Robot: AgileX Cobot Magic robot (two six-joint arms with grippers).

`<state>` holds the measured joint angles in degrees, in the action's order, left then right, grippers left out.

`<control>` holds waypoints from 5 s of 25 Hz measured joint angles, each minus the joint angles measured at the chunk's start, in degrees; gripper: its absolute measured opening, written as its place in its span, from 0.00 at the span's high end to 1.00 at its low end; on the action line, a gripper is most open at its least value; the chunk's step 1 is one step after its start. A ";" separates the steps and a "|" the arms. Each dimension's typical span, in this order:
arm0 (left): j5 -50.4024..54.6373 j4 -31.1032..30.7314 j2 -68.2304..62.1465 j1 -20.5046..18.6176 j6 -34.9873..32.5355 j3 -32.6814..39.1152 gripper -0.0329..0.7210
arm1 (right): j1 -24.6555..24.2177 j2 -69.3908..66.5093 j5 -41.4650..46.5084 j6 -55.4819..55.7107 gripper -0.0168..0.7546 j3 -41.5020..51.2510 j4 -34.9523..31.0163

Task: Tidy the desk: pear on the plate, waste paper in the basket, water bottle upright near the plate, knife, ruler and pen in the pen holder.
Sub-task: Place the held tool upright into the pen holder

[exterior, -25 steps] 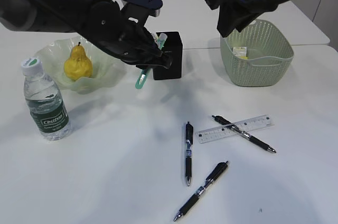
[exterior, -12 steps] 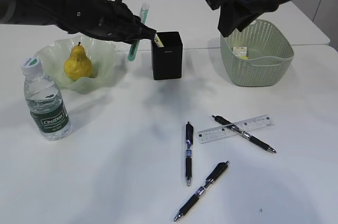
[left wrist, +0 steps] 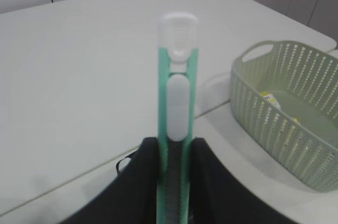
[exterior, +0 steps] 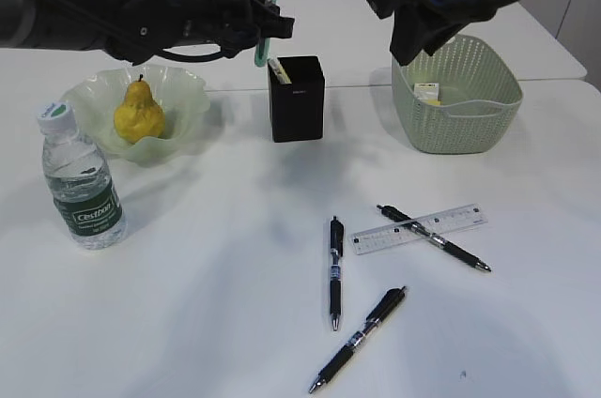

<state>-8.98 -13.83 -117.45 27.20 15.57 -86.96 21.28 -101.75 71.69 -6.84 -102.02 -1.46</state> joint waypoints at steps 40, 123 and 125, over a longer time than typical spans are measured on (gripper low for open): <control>-27.24 -1.11 -10.77 -0.79 -4.90 0.00 0.80 | 0.00 0.00 0.00 -0.12 0.62 0.00 0.16; -32.26 -2.86 -12.86 -2.38 -8.77 0.00 0.63 | 0.00 0.00 0.00 -0.36 0.62 0.00 0.16; -29.68 -3.64 -11.51 -2.38 -8.77 0.00 0.63 | 0.00 0.00 0.00 -0.36 0.62 0.00 0.16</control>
<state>-38.66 -17.47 -128.96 24.83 6.80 -86.96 21.28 -101.75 71.69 -7.20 -102.02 -1.30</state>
